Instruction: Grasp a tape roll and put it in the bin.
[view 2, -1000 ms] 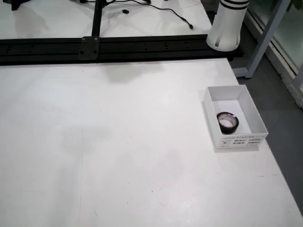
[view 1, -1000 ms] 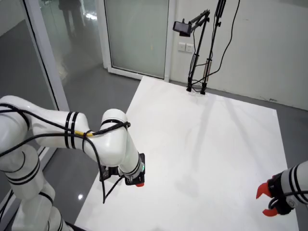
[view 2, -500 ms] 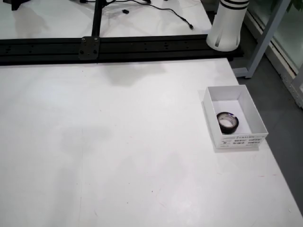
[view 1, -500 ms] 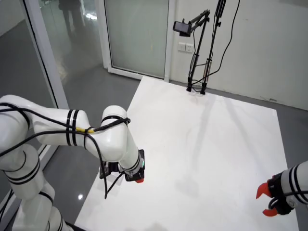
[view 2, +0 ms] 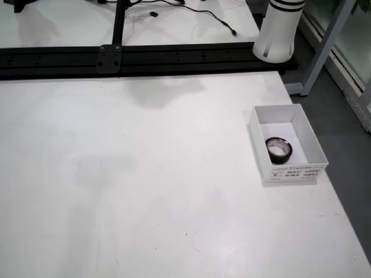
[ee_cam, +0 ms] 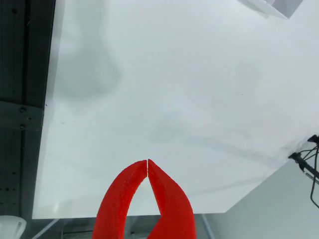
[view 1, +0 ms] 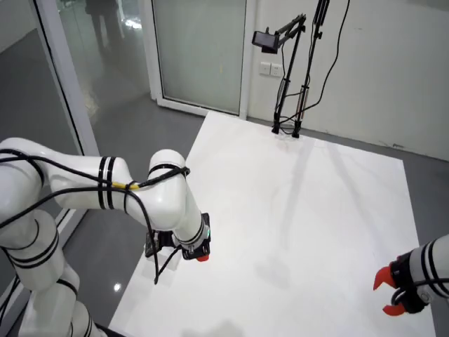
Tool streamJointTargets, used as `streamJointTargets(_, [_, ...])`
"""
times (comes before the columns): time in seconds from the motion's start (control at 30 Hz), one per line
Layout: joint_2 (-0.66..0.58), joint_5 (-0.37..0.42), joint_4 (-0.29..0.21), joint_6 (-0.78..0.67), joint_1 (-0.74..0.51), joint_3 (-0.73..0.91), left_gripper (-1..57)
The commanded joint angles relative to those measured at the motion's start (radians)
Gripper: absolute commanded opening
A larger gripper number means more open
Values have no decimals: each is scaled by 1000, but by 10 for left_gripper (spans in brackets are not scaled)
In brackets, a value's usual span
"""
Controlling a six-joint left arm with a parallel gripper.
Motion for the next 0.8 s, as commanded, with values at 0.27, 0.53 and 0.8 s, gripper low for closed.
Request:
streamJointTargets(0.27, [0, 0, 6, 0, 89, 0, -4])
streamJointTargets(0.53, [0, 0, 7, 0, 122, 0, -4])
streamJointTargets(0.8, [0, 0, 7, 0, 109, 0, -4])
